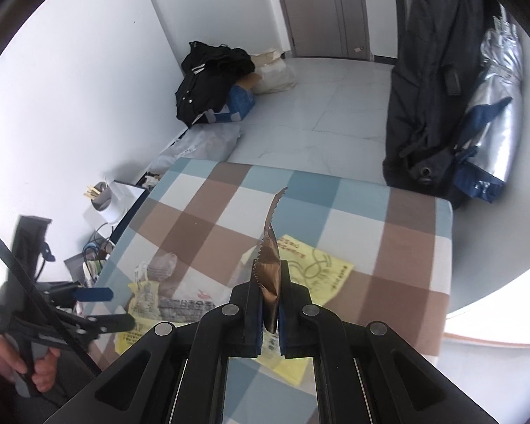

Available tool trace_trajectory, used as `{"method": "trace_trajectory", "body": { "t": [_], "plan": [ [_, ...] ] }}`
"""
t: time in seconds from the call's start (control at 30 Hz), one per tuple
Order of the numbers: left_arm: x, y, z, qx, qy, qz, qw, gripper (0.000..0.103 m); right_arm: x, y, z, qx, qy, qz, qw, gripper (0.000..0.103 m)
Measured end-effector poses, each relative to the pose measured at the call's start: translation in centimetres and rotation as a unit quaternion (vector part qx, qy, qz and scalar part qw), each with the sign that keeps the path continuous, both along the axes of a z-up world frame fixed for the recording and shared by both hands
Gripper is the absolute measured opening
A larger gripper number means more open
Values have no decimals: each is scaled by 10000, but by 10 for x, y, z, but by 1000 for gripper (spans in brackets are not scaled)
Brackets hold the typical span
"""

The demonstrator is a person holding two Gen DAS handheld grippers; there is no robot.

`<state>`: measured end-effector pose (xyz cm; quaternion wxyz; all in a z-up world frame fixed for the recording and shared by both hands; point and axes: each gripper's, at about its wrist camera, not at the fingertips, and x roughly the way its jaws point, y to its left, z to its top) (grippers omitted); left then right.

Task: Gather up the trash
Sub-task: 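Grasp the yellow-and-clear plastic wrappers with the left gripper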

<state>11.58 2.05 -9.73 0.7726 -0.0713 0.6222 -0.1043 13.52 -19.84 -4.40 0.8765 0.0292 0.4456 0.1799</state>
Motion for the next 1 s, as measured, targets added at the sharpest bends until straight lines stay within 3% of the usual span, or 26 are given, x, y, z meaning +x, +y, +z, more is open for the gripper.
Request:
{"method": "trace_trajectory", "body": {
  "t": [0.33,0.43,0.67,0.77,1.0],
  "plan": [
    [-4,-24,-9,624,-163,-313,9974,83,-2,-20,4,235,6,-8,9997,5],
    [-7,-34,-10,1029,-291,-497,9930,73,-3,-25,4,246,8,2,9997,5],
    [-19,-48,-2,1479,-722,-850,9827,19,-8,-31,4,206,11,-11,9998,5],
    [-20,-46,1,1277,-715,-863,9855,12,-7,-32,3,230,64,-48,9997,5],
    [-16,-32,22,711,-986,-488,9914,10,-13,-33,6,270,26,-64,9996,5]
  ]
}}
